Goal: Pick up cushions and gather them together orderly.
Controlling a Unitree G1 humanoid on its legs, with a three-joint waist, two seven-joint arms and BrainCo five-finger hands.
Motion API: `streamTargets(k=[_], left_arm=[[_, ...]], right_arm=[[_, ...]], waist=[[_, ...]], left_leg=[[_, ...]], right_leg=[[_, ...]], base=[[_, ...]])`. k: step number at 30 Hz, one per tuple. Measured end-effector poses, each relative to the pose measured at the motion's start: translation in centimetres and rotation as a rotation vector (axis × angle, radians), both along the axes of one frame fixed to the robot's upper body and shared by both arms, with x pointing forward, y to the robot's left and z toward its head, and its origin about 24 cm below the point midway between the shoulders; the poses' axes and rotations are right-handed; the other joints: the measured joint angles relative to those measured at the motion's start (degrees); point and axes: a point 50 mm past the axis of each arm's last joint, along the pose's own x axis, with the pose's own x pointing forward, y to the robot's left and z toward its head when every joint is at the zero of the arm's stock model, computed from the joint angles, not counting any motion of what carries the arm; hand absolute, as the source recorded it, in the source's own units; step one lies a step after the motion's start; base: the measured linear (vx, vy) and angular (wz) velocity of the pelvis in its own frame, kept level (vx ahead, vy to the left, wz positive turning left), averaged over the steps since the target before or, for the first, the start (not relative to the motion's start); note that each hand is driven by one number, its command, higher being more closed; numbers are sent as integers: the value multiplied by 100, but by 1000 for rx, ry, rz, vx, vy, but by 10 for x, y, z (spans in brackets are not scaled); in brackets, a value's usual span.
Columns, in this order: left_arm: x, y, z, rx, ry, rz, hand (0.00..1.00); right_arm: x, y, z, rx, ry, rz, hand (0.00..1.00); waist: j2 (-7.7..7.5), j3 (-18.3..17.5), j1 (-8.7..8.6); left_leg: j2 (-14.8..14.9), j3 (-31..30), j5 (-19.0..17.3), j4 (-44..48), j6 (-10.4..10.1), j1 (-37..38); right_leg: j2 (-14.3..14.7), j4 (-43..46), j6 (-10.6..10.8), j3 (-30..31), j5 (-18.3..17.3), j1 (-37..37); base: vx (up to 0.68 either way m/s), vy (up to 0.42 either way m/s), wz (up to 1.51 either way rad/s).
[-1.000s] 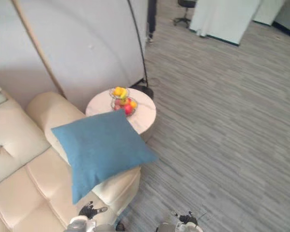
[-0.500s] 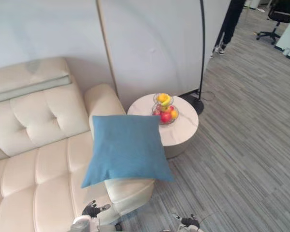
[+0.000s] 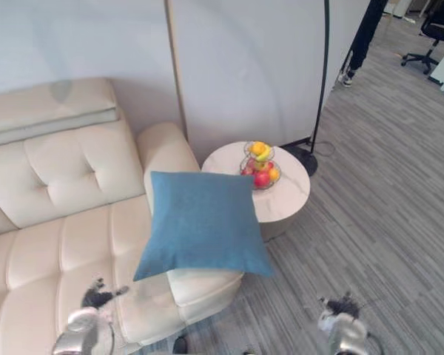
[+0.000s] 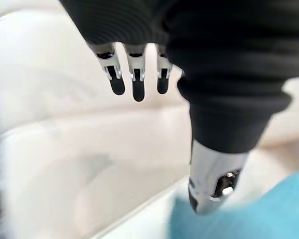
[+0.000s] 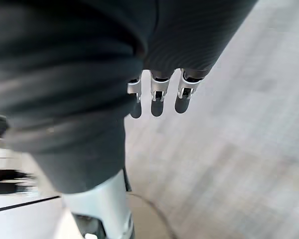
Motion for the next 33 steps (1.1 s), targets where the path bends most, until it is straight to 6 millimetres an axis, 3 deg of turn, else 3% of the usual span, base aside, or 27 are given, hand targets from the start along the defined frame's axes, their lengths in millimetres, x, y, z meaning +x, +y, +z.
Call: streamTargets(k=[7, 11, 15, 18, 22, 25, 26, 27, 33], left_arm=[[33, -12, 23, -19, -148, -16, 0], [54, -35, 36, -36, -224, -90, 0], [64, -60, 37, -74, -242, -144, 0], [79, -82, 44, -119, -280, -198, 0], [108, -117, 67, -136, -363, -298, 0], [114, -128, 77, -139, -409, -314, 0], [116, -132, 81, -137, -421, -316, 0], [120, -137, 86, -142, -439, -317, 100], [130, -147, 111, -163, -541, -295, 100]], right_arm=[[59, 24, 32, -29, -137, 159, 0], [85, 43, 44, -6, -197, 225, 0], [97, 64, 44, 14, -209, 290, 0], [115, 85, 53, 33, -251, 340, 0], [136, 110, 70, 56, -314, 393, 0], [144, 120, 78, 61, -347, 401, 0], [144, 126, 79, 74, -359, 397, 100], [146, 131, 84, 91, -396, 392, 100], [149, 144, 102, 103, -493, 403, 100]], waist=[[74, 49, -15], [192, 159, 10], [205, 247, 20], [215, 551, 18], [219, 895, 61], [219, 899, 90], [221, 904, 126], [222, 920, 166], [212, 987, 230]], left_leg=[[-62, -60, -6, -1, -2, -160], [-54, -72, -2, 0, 0, -369], [-54, -75, 3, 0, 4, -520], [-51, -71, 73, 2, 27, -743], [-51, -75, 127, 255, 62, -1286], [-43, -64, 126, 496, 61, -1652], [-23, -55, 126, 536, 61, -1716], [1, -44, 124, 662, 58, -1859], [123, 139, 74, 696, -18, -2062]], right_leg=[[16, -221, -22, -52, 47, -31], [38, -279, -53, -95, 91, -191], [45, -326, -91, -97, 132, -306], [56, -399, -94, -96, 259, -494], [-26, -199, -125, -57, 311, -987], [-71, 46, -128, 32, 308, -1344], [-73, 130, -132, 59, 301, -1440], [-83, 282, -157, 85, 282, -1596], [-91, 826, -228, 165, 59, -2048]], base=[[85, 7, 3], [38, 2, 5], [22, 6, 2], [-31, 23, 0], [-66, 35, 6], [-80, 39, 1], [-85, 3, -3], [-141, -10, -8], [-125, -32, -6]])
